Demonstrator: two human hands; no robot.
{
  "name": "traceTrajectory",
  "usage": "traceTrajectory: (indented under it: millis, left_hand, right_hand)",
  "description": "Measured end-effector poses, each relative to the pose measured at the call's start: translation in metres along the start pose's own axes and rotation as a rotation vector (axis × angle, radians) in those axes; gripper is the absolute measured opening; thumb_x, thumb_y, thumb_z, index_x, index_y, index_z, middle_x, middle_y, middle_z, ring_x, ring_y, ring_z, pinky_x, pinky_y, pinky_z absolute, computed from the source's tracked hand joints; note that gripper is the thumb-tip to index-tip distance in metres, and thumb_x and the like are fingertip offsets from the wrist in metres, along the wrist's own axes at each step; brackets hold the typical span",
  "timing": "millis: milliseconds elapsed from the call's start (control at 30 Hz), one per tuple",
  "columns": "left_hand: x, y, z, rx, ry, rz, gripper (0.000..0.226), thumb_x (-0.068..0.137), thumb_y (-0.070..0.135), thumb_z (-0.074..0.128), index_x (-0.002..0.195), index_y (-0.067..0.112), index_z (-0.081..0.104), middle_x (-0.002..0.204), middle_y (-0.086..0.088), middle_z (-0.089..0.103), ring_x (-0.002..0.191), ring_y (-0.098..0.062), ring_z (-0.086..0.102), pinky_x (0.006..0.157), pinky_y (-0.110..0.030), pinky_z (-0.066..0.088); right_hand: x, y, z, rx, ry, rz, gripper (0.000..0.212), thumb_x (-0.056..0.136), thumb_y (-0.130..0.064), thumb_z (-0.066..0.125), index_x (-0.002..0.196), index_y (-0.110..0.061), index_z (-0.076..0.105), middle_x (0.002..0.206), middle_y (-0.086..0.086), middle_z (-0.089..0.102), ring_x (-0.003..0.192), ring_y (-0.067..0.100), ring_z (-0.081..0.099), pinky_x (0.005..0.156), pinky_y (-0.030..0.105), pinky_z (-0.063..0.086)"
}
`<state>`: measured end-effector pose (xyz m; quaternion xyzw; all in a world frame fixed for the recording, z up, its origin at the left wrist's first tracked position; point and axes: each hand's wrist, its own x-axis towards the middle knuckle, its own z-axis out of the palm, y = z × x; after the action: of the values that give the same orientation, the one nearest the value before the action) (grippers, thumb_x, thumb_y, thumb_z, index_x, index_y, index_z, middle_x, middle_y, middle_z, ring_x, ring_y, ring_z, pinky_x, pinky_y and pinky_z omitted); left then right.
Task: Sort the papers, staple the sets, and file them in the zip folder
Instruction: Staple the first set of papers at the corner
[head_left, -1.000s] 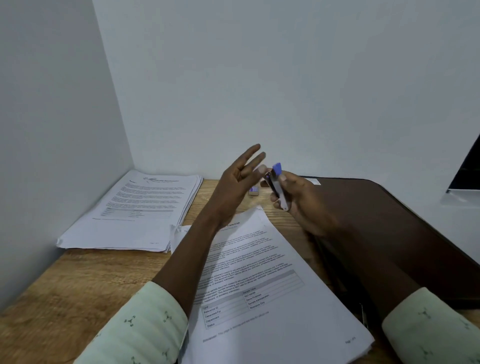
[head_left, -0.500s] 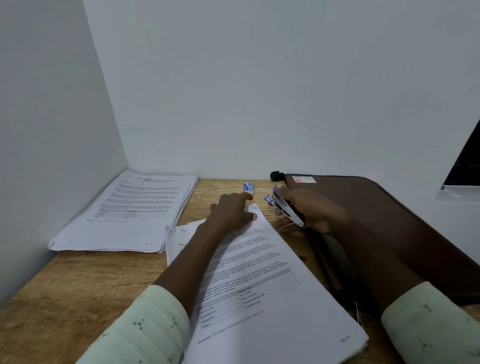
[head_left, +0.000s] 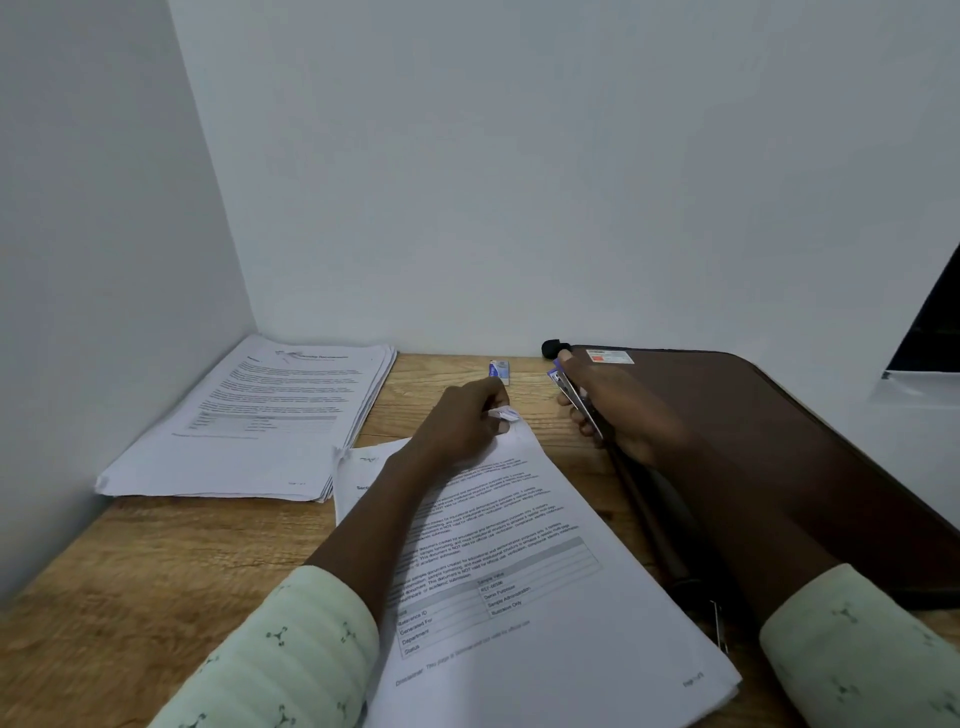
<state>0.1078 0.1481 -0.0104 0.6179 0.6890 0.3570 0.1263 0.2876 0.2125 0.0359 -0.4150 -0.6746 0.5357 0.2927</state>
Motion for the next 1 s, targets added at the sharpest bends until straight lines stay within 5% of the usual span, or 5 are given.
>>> traceTrajectory:
  millis: [200,333,433,633,1000]
  left_hand:
    - [-0.004,0.000,-0.004,-0.192,0.016,-0.046,0.018,0.081,0.003,0.071,0.087,0.019,0.065,0.073,0.008,0.065,0.068,-0.002,0.054,0.063,-0.020,0.038]
    - [-0.006,-0.003,-0.006,-0.307,-0.023,-0.088,0.014,0.081,0.005,0.072,0.087,0.018,0.071,0.086,-0.010,0.074,0.076,-0.014,0.062,0.073,-0.028,0.045]
    - [-0.006,-0.003,-0.009,-0.333,-0.058,-0.091,0.013,0.076,0.018,0.069,0.089,0.018,0.074,0.088,-0.007,0.076,0.080,-0.022,0.069,0.073,-0.032,0.048]
    - [-0.006,-0.003,-0.012,-0.299,-0.157,-0.111,0.026,0.076,0.037,0.068,0.092,0.019,0.077,0.086,-0.002,0.077,0.084,-0.022,0.073,0.079,-0.040,0.056]
    - [-0.007,-0.005,-0.018,-0.199,-0.215,-0.058,0.013,0.096,0.019,0.057,0.094,0.018,0.069,0.094,-0.004,0.074,0.082,-0.015,0.068,0.081,-0.033,0.051]
  right_hand:
    - [0.000,0.002,-0.001,-0.058,-0.103,-0.069,0.038,0.096,-0.051,0.052,0.099,-0.015,0.064,0.089,0.001,0.068,0.059,0.010,0.044,0.050,0.021,0.038]
    - [-0.002,0.006,-0.007,-0.218,-0.152,-0.139,0.039,0.096,-0.047,0.053,0.089,-0.012,0.068,0.061,-0.014,0.061,0.057,0.008,0.047,0.052,0.021,0.039]
    - [-0.001,0.010,-0.007,-0.394,-0.168,-0.204,0.027,0.094,-0.044,0.060,0.100,-0.020,0.070,0.083,-0.009,0.071,0.067,0.006,0.057,0.061,0.022,0.047]
    - [0.003,0.013,-0.002,-0.177,-0.140,-0.153,0.028,0.095,-0.038,0.059,0.106,-0.012,0.064,0.103,0.005,0.071,0.077,0.012,0.064,0.076,0.034,0.051]
    - [0.004,0.015,-0.002,-0.056,0.053,-0.155,0.029,0.096,-0.034,0.060,0.115,-0.012,0.063,0.094,0.009,0.065,0.076,0.014,0.063,0.071,0.025,0.055]
